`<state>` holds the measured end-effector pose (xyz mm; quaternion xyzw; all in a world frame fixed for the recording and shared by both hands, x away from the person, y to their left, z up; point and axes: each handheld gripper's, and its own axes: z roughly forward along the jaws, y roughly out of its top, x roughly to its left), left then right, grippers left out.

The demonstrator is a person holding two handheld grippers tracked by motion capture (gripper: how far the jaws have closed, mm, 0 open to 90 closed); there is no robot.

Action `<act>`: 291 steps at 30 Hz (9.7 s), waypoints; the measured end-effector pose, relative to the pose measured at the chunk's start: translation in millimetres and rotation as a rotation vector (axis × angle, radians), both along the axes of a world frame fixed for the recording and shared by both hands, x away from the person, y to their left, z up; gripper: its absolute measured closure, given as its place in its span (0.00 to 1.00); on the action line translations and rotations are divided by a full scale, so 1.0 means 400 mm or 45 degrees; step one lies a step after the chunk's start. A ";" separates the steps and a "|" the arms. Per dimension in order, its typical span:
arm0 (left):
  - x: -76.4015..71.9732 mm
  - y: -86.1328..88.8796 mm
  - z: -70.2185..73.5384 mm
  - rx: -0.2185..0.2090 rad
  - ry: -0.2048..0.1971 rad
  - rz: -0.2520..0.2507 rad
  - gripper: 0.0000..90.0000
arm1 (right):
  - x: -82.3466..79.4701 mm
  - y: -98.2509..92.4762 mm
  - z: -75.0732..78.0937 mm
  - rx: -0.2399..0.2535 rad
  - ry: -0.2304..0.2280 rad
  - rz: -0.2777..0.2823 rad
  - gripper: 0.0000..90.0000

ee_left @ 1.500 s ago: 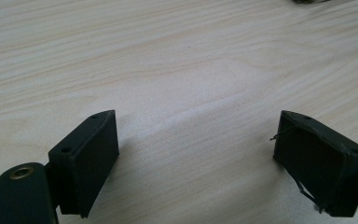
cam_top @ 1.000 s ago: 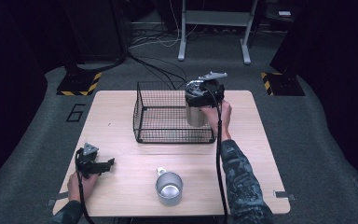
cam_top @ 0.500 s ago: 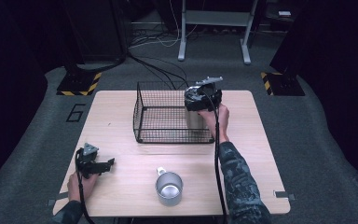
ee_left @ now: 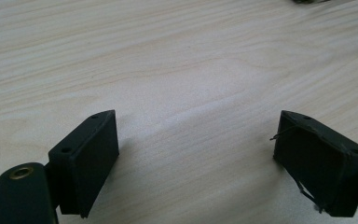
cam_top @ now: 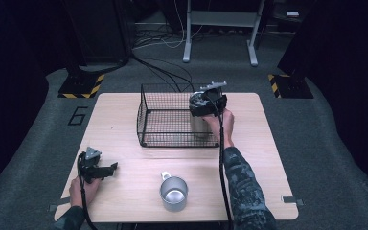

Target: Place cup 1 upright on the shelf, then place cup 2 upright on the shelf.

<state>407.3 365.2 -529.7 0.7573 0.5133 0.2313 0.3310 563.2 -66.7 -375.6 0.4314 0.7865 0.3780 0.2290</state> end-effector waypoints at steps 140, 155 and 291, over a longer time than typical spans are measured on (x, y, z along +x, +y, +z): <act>-0.011 -0.016 0.005 -0.001 -0.002 0.069 0.08 | -0.317 -0.417 -0.385 -0.036 0.146 0.027 0.00; -0.088 -0.110 0.113 -0.106 -0.042 -0.166 0.00 | -0.314 -0.417 -0.384 -0.045 0.152 0.032 0.00; -0.210 -0.531 0.182 -0.162 -0.197 -0.932 0.07 | -0.317 -0.419 -0.385 -0.035 0.153 0.014 0.00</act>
